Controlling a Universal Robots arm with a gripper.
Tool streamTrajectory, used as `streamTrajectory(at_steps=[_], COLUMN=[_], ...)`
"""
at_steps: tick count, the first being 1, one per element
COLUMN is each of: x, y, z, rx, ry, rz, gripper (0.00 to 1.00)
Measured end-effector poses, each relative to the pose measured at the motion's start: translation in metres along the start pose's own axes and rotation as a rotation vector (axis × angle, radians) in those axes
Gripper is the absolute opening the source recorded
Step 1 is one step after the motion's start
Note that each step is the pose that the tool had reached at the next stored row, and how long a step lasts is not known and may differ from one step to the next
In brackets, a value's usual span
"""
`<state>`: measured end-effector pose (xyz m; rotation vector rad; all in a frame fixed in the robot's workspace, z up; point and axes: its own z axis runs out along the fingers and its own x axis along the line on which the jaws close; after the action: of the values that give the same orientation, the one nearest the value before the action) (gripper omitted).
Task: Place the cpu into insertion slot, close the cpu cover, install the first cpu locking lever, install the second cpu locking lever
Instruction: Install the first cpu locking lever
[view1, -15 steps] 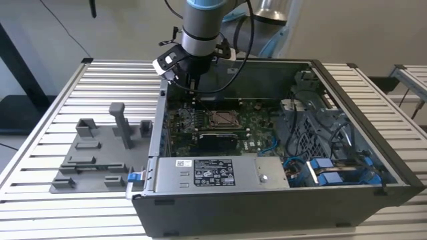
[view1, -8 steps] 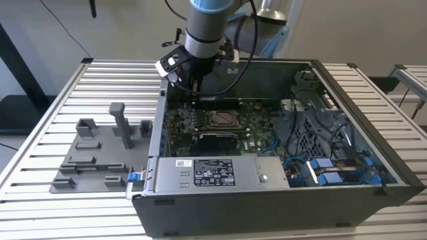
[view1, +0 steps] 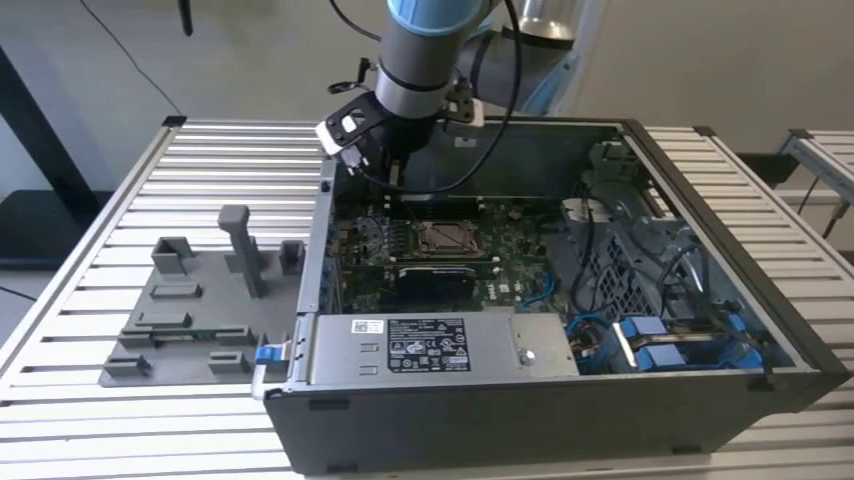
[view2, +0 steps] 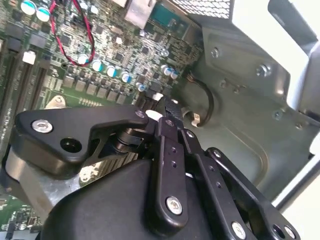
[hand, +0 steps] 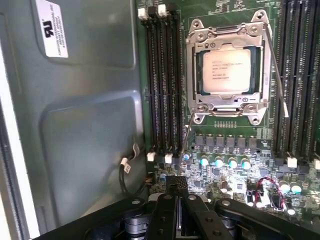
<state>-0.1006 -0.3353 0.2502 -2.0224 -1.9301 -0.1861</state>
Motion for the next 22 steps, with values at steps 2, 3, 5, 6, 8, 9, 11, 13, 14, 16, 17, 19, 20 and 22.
streamTrajectory(at_steps=[2, 3, 5, 6, 8, 9, 11, 13, 14, 16, 17, 19, 20, 22], x=[-0.0008, -0.0012, -0.0025, -0.0036, -0.0052, -0.0060, -0.0067, -0.0072, -0.0075, -0.0087, -0.0096, -0.0111, -0.0118, -0.0127], y=[0.0012, 0.0019, 0.0023, 0.0023, 0.0022, 0.0022, 0.0023, 0.0024, 0.0028, 0.0038, 0.0041, 0.0046, 0.0049, 0.0054], z=[-0.0013, -0.0018, -0.0034, -0.0042, -0.0058, -0.0061, -0.0062, -0.0059, -0.0054, -0.0033, -0.0017, 0.0014, 0.0032, 0.0058], rx=[0.0051, 0.0076, 0.0129, 0.0149, 0.0184, 0.0242, 0.0521, 0.0764, 0.0847, 0.0899, 0.0908, 0.0924, 0.0928, 0.0932], ry=[0.0161, 0.0244, 0.0393, 0.0453, 0.0505, 0.0506, 0.0501, 0.0496, 0.0495, 0.0496, 0.0496, 0.0496, 0.0496, 0.0505], rz=[-0.001, -0.001, -0.002, -0.002, -0.002, 0.000, 0.011, 0.020, 0.023, 0.025, 0.025, 0.026, 0.026, 0.026], gripper=[0.11, 0.11, 0.11, 0.11, 0.11, 0.11, 0.11, 0.11, 0.11, 0.11, 0.11, 0.11, 0.11, 0.11])
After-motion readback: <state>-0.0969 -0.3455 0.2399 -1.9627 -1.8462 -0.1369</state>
